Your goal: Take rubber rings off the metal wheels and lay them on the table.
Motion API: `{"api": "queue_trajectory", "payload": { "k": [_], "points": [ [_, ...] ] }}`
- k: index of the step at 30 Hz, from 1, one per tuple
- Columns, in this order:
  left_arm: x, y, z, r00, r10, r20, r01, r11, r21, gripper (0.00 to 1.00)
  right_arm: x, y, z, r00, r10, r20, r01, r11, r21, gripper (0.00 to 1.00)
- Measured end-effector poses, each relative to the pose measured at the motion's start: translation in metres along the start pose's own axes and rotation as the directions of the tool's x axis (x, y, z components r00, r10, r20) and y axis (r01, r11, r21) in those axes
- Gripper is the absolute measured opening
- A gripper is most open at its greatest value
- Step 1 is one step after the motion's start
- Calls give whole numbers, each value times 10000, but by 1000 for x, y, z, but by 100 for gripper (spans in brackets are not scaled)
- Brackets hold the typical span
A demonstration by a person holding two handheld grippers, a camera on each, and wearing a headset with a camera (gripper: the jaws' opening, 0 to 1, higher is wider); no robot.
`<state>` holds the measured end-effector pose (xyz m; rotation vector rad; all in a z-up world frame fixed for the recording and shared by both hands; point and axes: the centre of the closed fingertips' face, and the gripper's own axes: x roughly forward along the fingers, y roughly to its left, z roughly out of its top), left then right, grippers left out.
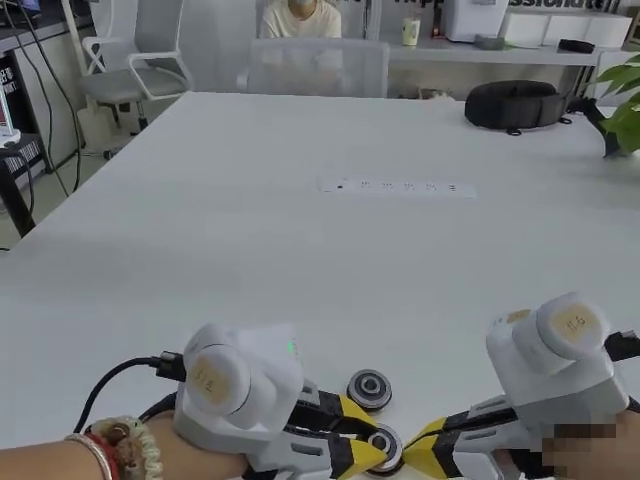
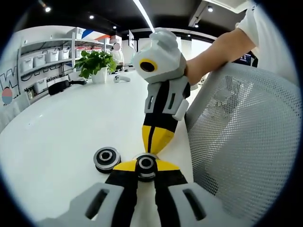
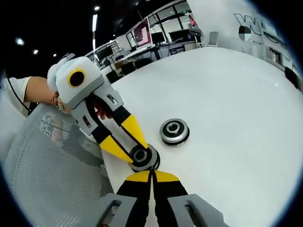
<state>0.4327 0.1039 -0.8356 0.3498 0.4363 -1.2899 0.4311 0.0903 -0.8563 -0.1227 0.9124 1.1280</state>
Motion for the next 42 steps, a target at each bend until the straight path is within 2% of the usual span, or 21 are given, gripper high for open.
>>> {"api": "queue_trajectory", "payload": {
  "k": [5,10,13,20,22,42],
  "points": [
    [0,0,0,10000,10,4,-10,10000,-7,7,-4,-1,4,9996,172,238,-192,9961,857,0],
    [0,0,0,10000,-4,-21,4,10000,34,7,-6,-3,8,9984,188,531,-281,9832,1801,0],
    [0,1,0,10000,-3,-26,3,10000,40,7,-5,-2,9,9977,209,642,-326,9816,1880,0],
    [0,1,0,10000,-10,-50,11,9999,103,7,-7,2,13,9940,514,969,-752,9626,2605,0],
    [0,1,0,10000,-22,-43,22,9999,100,7,-7,2,12,9947,473,908,-685,9666,2469,0],
    [0,1,0,10000,-24,-59,26,9997,235,7,-7,7,15,9944,566,894,-760,9699,2311,0]
  ]
}}
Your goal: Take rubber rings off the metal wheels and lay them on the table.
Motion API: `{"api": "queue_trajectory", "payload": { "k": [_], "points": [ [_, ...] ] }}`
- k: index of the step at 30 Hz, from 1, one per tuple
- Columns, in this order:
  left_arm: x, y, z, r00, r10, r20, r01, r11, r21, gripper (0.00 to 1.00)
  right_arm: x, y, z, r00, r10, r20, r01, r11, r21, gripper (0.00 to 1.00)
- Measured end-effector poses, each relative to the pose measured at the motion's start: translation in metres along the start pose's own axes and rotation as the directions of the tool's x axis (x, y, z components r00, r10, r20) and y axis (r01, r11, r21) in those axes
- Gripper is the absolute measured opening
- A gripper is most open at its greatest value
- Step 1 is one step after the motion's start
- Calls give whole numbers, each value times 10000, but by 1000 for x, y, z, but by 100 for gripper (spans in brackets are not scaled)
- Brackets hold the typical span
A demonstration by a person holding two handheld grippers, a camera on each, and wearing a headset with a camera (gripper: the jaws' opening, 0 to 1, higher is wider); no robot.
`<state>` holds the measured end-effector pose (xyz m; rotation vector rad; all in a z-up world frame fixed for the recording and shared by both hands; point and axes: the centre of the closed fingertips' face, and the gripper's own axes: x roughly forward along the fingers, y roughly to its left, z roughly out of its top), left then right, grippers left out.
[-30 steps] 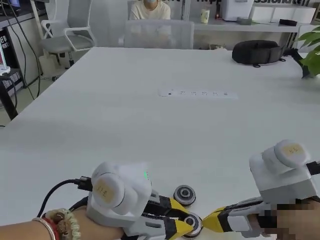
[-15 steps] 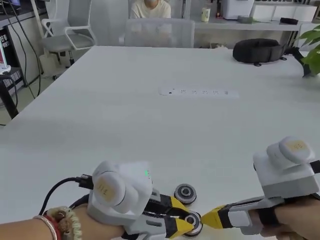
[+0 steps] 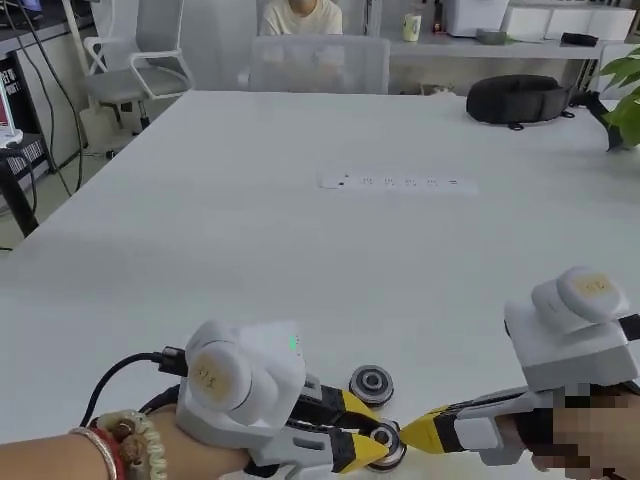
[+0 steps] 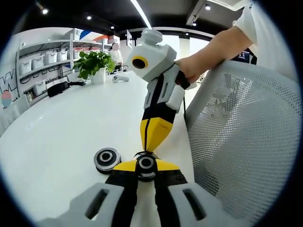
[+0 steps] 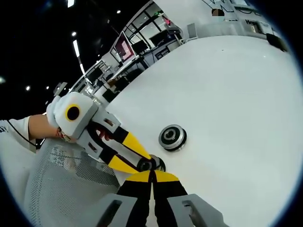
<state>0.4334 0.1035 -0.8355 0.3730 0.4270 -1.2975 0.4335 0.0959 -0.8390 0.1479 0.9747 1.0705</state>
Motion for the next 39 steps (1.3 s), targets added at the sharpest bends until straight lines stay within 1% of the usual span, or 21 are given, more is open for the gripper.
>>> {"api": "queue_trajectory", "payload": {
  "k": [22,39],
  "points": [
    [0,0,0,10000,-13,4,13,10000,1,7,1,5,2,9999,153,38,-153,9999,-55,0],
    [0,0,0,10000,-9,-13,9,10000,-28,7,1,10,5,9991,379,170,-379,9993,-31,0]
  ]
}}
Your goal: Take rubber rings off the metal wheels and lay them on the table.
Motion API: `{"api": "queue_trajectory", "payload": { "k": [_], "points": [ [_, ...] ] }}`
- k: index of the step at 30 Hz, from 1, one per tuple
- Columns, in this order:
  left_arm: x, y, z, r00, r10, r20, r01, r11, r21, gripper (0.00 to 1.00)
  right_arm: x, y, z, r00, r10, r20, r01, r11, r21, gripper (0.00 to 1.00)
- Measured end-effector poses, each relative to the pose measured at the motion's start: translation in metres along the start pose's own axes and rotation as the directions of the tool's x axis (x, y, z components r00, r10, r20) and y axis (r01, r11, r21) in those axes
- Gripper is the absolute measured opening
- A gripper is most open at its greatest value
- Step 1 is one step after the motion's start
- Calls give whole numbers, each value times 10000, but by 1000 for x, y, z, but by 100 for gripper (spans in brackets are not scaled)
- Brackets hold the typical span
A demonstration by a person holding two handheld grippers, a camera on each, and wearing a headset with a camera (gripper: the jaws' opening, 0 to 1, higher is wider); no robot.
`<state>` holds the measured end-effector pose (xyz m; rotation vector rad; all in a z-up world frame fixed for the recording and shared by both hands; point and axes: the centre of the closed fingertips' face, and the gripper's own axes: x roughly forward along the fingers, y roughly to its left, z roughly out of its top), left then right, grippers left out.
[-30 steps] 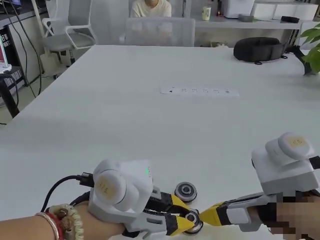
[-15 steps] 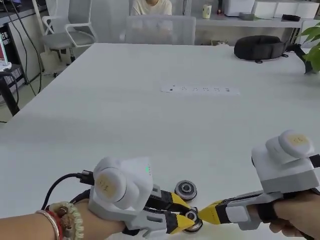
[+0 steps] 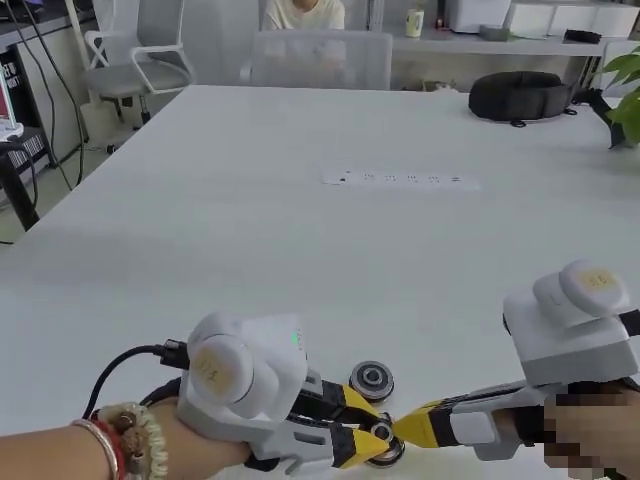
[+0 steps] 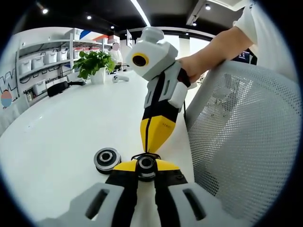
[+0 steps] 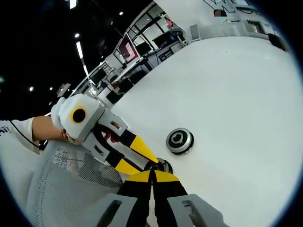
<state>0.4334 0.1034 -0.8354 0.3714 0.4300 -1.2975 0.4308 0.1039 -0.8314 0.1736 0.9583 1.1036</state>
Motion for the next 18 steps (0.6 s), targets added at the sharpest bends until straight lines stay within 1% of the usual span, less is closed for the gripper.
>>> {"api": "queue_trajectory", "payload": {
  "k": [12,18],
  "points": [
    [0,0,0,10000,27,-16,-27,10000,-1,7,0,3,3,9997,143,175,-146,9998,158,0],
    [0,0,0,10000,47,2,-47,10000,-22,7,-1,7,8,9983,388,426,-401,9987,304,0]
  ]
}}
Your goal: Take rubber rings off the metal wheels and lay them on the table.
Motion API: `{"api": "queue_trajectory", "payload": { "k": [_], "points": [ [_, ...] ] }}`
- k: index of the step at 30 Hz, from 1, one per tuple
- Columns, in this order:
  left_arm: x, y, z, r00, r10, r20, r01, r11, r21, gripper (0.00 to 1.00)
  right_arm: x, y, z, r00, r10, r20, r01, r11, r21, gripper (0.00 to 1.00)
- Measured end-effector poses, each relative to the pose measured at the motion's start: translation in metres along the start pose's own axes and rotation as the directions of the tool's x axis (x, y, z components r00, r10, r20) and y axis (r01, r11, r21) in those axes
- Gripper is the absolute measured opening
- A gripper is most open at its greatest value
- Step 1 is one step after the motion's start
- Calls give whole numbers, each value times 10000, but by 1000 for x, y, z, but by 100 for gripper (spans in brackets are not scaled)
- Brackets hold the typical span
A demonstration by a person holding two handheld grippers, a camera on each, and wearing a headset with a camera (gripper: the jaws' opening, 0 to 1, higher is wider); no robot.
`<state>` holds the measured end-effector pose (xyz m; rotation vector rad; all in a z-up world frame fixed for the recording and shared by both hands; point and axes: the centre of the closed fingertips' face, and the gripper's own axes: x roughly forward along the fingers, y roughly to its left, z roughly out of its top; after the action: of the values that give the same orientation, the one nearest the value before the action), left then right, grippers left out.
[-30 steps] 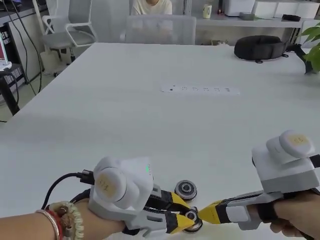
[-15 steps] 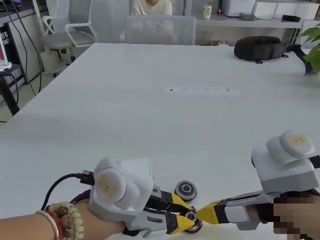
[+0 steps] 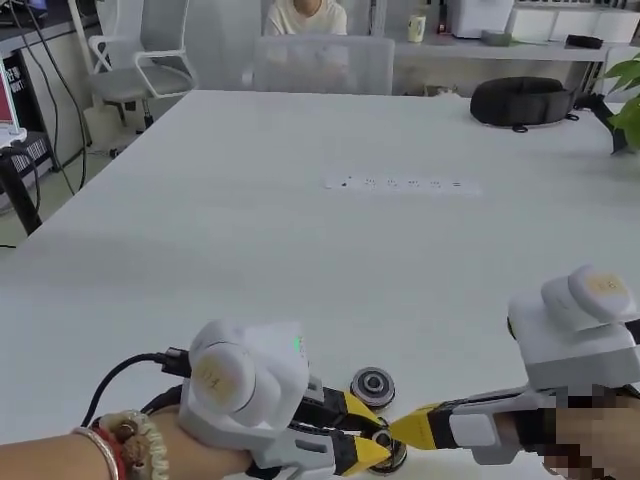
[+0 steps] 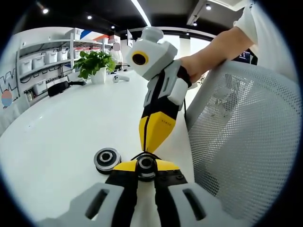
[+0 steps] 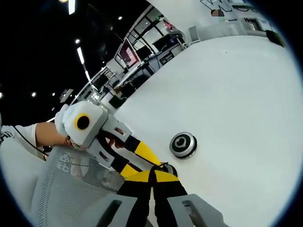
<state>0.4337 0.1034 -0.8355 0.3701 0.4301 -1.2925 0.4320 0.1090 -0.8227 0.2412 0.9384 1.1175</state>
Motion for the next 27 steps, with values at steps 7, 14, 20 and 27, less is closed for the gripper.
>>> {"api": "queue_trajectory", "payload": {
  "k": [7,14,20,27],
  "points": [
    [0,0,0,10000,48,47,-48,10000,-66,7,-1,2,5,9994,182,302,-191,9994,298,0],
    [0,0,0,9999,66,80,-64,9998,-208,7,-2,-11,-6,9997,-188,-122,197,9970,744,0],
    [0,-1,0,10000,-58,-14,57,9997,-248,7,-2,-14,-9,9992,-302,-268,321,9968,726,0],
    [0,-1,0,9998,-97,-182,94,9998,-168,7,-2,-15,-12,9986,-344,-393,370,9972,654,0]
  ]
}}
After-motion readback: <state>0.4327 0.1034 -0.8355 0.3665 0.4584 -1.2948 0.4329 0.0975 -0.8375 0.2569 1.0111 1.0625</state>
